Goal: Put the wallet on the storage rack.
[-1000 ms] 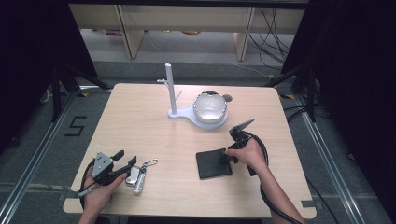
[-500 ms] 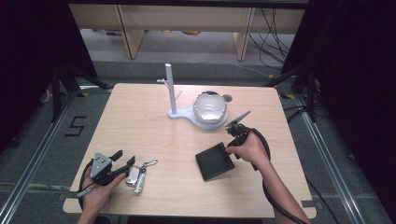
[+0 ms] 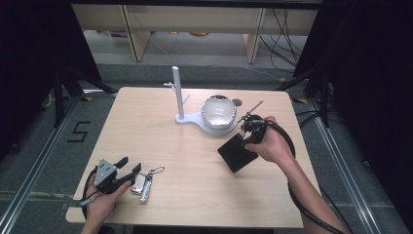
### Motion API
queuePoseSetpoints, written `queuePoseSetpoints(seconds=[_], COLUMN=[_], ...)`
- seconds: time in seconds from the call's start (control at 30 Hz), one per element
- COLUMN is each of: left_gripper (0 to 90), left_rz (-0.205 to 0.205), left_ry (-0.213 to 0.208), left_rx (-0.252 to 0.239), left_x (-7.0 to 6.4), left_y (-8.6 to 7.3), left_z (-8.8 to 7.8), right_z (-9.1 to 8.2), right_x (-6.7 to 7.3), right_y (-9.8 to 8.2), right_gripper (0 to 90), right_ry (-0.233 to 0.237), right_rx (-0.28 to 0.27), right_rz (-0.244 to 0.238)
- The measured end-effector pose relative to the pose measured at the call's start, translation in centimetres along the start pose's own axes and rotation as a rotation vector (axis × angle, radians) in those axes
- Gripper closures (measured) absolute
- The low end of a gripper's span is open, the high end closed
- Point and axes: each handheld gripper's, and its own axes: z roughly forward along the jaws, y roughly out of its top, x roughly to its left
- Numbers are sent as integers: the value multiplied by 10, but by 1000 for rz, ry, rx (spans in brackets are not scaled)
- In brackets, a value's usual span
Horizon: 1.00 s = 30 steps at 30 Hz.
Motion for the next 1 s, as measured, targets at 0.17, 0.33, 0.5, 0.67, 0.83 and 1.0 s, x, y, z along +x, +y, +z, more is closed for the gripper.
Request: queuePoseSetpoints(seconds=[0.17, 0.33, 0.5, 0.67, 0.83, 1.0], left_gripper=[403, 402, 402, 402, 401, 401], left_rz=[1, 1, -2, -5, -1, -1], left_ry=[-3, -5, 1, -4, 2, -5], left_rx=[0, -6, 0, -7, 0, -7], left_x=[-1, 0, 0, 0, 0, -1], left_y=[0, -1, 0, -1, 0, -1], left_z=[1, 1, 0, 1, 0, 1], right_z=[-12, -16, -20, -24, -24, -19], right_x=[-4, -11, -20, -26, -33, -33], right_y=[1, 3, 7, 11, 14, 16], right_gripper=[812, 812, 811, 811, 811, 812], right_ry=[-79, -91, -75, -75, 25, -34], right_rx=[3, 10, 41, 44, 6, 49], right_rz=[-92, -132, -185, -262, -418, -443])
